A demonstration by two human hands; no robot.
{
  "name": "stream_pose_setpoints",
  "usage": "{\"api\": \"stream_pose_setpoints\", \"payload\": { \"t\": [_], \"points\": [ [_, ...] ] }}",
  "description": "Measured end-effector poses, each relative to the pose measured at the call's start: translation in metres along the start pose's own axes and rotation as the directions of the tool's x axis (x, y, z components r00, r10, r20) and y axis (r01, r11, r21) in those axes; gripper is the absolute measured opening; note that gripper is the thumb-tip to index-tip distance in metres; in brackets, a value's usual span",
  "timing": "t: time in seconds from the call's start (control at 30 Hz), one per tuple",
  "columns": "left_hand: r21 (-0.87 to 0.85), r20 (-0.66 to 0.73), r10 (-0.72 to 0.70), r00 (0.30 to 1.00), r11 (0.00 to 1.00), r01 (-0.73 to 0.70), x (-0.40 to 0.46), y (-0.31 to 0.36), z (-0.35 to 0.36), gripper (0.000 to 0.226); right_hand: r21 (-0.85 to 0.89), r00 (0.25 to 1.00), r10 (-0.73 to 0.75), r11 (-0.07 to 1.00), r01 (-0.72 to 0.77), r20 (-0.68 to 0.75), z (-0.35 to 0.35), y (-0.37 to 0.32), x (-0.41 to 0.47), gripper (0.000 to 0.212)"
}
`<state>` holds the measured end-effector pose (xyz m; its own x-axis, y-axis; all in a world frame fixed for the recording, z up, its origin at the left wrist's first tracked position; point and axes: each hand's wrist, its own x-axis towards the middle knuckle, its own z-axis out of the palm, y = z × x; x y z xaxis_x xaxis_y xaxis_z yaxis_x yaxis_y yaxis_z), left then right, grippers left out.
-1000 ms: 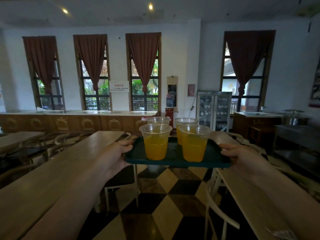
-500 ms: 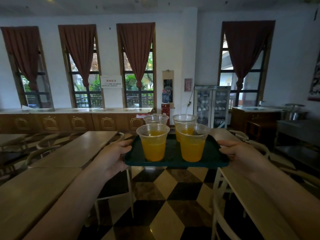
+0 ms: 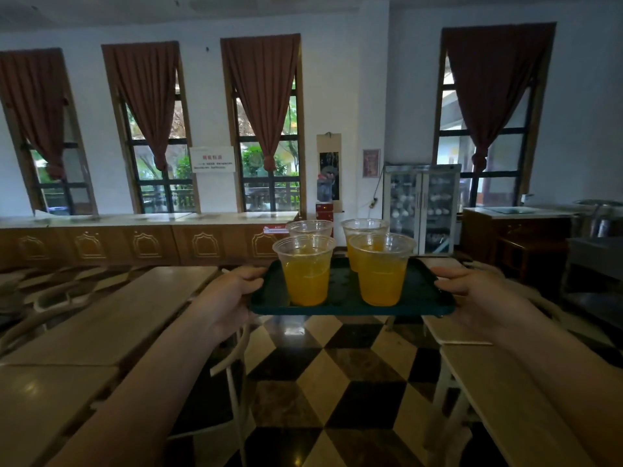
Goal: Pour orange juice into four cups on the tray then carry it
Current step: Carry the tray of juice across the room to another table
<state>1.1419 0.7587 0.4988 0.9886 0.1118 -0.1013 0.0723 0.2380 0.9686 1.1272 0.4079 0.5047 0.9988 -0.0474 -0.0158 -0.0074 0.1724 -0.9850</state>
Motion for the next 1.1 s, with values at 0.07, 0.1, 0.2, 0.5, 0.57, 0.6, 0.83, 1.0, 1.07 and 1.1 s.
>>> {"api": "stream_pose_setpoints", "payload": {
  "t": [0.07,0.1,0.2,0.5,0.57,0.6,0.83,1.0,1.07,1.1],
  "points": [
    [-0.001,0.016,-0.008,1.0,1.0,0.008,0.036,-0.002,0.006,0.034,-0.009,1.0,-0.007,1.0,0.007,0.011,-0.001,0.0,0.031,0.034],
    [0.0,0.018,-0.011,1.0,1.0,0.011,0.055,-0.003,0.007,0.034,-0.016,1.0,-0.009,1.0,0.009,0.015,-0.001,0.0,0.045,0.034],
    [-0.013,0.023,-0.024,0.999,1.0,0.025,0.108,-0.003,0.014,0.035,-0.046,1.0,-0.004,0.999,0.004,0.002,0.001,0.003,0.091,0.037],
    [0.042,0.145,-0.046,0.988,0.998,0.04,0.284,0.018,0.017,0.036,-0.075,0.997,-0.066,0.995,0.062,-0.051,0.037,0.008,0.235,0.039],
    [0.045,0.168,-0.059,0.984,0.998,0.052,0.335,0.029,0.014,0.036,-0.081,0.995,-0.059,0.995,0.052,-0.077,0.048,0.003,0.278,0.038],
    [0.039,0.177,-0.059,0.982,0.998,0.053,0.359,0.034,0.013,0.036,-0.09,0.995,-0.05,0.995,0.042,-0.081,0.053,0.001,0.299,0.036],
    [0.026,0.237,-0.036,0.971,0.999,0.031,0.49,0.054,0.016,0.036,-0.065,0.993,-0.043,0.997,0.036,-0.112,0.075,-0.001,0.419,0.034],
    [0.037,0.276,-0.042,0.96,0.999,0.033,0.552,0.054,0.023,0.037,-0.055,0.989,-0.039,0.998,0.031,-0.144,0.082,0.005,0.481,0.033],
    [0.039,0.273,-0.05,0.961,0.998,0.041,0.579,0.052,0.027,0.04,-0.06,0.986,-0.026,0.998,0.016,-0.166,0.081,0.007,0.507,0.035],
    [0.038,0.274,-0.056,0.96,0.998,0.047,0.592,0.051,0.029,0.041,-0.057,0.984,-0.019,0.998,0.009,-0.179,0.08,0.008,0.52,0.035]
  ]
}}
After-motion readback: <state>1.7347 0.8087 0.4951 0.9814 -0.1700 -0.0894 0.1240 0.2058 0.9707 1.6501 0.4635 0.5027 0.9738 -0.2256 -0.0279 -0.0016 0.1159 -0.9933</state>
